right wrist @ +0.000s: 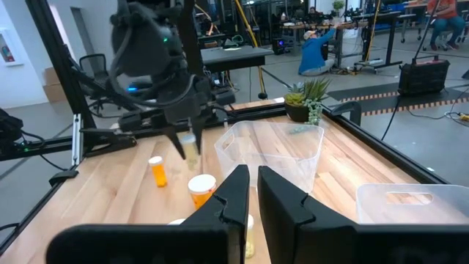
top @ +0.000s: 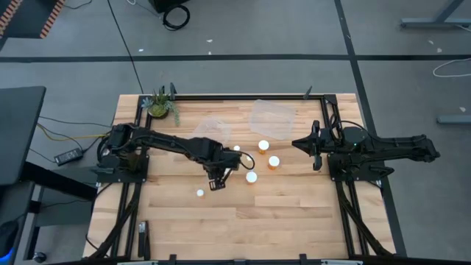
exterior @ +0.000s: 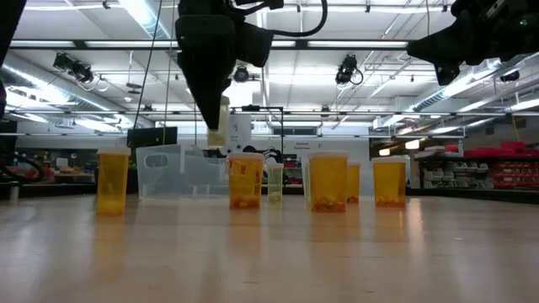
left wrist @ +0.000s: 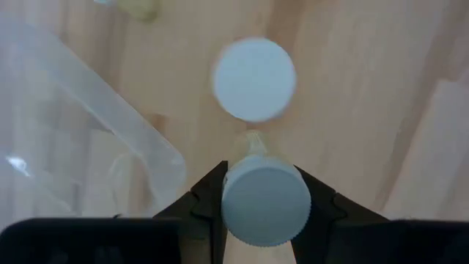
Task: Pick and place medicine bottles into bin by pill shape (circle, oval)
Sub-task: Put the small yellow pill bottle into the left transparent bin
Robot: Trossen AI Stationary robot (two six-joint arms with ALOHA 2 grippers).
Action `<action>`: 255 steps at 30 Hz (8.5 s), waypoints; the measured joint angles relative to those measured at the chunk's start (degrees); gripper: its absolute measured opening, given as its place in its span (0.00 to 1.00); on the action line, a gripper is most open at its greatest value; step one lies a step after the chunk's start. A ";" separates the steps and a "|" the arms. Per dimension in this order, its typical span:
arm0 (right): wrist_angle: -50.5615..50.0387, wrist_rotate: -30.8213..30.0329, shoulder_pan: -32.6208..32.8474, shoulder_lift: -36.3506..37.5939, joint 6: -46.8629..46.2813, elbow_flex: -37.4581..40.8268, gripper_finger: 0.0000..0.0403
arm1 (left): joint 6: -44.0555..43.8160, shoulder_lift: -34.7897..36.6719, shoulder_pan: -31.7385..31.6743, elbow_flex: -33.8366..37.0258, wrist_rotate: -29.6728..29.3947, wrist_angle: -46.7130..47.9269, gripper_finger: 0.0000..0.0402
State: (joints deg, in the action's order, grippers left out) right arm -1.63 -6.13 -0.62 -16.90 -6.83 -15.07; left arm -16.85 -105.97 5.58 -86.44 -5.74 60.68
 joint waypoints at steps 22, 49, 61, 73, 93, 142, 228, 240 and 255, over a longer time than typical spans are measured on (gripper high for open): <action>0.02 -0.01 0.02 0.02 0.00 0.00 0.09 | 14.44 0.00 -14.41 -0.01 -0.23 0.66 0.28; 0.01 -0.02 0.01 0.01 0.00 0.00 0.09 | 20.62 0.02 -29.62 0.71 -0.11 -1.38 0.28; 0.02 -0.01 0.00 0.00 -0.02 0.00 0.09 | 21.44 -1.95 -32.39 0.67 1.22 -3.10 0.29; 0.00 -0.02 0.00 0.00 0.00 0.00 0.09 | 22.70 -8.88 -33.01 0.69 1.55 -3.35 0.29; 0.00 -0.01 0.01 0.02 -0.01 -0.01 0.09 | 22.15 -10.32 -33.11 0.71 1.54 -3.78 0.33; 0.02 -0.01 0.02 0.01 -0.01 0.00 0.09 | 22.56 -9.81 -32.21 -1.55 0.89 0.20 0.55; -0.52 0.00 0.02 -0.76 0.00 -0.02 0.09 | 23.61 -18.58 -13.31 -19.03 -0.19 0.34 0.64; -0.46 0.00 0.02 -0.84 -0.01 -0.03 0.09 | 24.99 -21.20 -13.33 -19.03 -0.19 -2.05 0.66; -0.42 0.00 0.02 -0.96 0.00 -0.02 0.09 | 24.98 -21.40 -13.33 -19.03 -0.19 -2.67 0.51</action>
State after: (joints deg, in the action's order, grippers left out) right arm -2.04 -6.13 -0.60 -17.87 -6.83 -15.09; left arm 8.13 -127.37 -7.75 -105.47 -5.93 58.01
